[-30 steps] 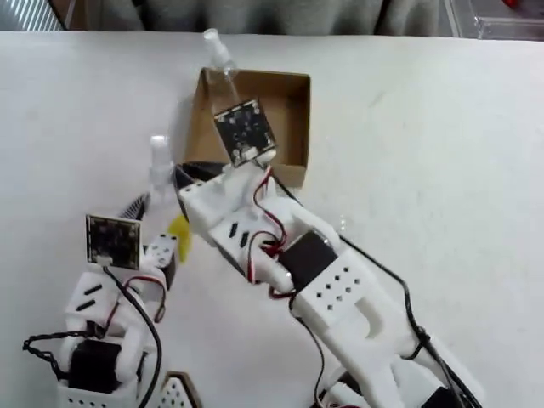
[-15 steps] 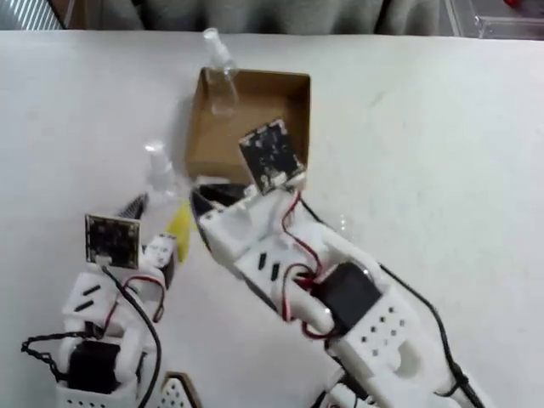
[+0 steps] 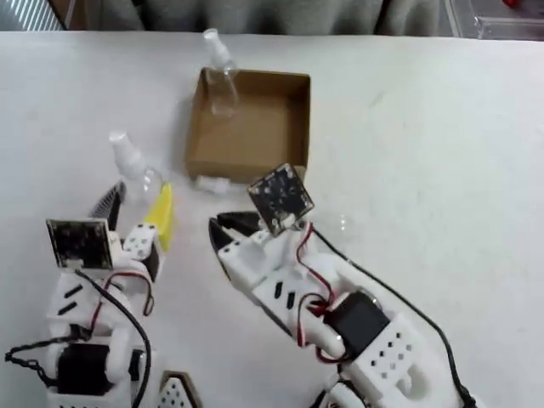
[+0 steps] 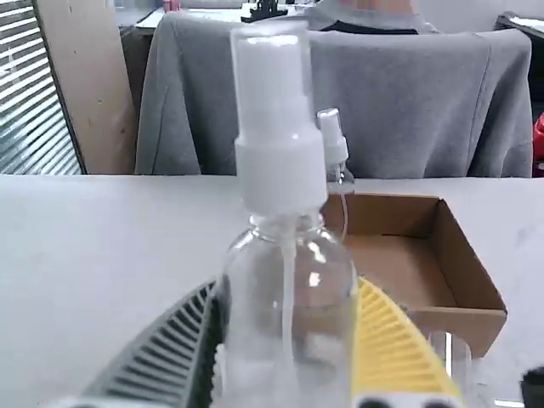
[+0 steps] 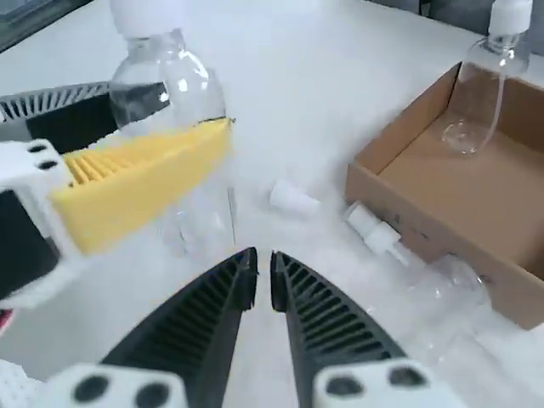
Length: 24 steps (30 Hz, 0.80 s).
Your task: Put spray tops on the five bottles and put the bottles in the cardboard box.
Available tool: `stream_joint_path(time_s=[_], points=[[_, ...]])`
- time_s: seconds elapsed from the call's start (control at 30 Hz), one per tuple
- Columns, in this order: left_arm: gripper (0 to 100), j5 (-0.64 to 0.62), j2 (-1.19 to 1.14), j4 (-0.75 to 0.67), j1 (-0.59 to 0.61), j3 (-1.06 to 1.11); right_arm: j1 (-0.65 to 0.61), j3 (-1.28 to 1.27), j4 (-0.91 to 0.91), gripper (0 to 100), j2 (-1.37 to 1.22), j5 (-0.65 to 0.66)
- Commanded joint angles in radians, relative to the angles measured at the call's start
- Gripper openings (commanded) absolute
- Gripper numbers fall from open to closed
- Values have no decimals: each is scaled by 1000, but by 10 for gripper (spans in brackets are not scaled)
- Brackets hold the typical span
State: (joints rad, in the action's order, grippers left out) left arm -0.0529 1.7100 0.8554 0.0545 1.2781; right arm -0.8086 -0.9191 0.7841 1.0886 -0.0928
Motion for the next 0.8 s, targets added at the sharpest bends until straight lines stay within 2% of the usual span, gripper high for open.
stream_joint_path(time_s=[0.0,0.13,0.43,0.67,0.77], points=[[27,-17,-166,-57,10,-133,-4,-61,-88,15,79,14],[25,-17,-271,-75,5,-221,-19,-180,-191,15,111,6],[24,-17,-410,-219,1,-305,-170,-394,-521,15,117,5],[24,-18,-504,-216,-117,-325,-185,-537,-773,15,117,5],[24,-18,-495,-164,-163,-322,-183,-588,-858,15,117,5]])
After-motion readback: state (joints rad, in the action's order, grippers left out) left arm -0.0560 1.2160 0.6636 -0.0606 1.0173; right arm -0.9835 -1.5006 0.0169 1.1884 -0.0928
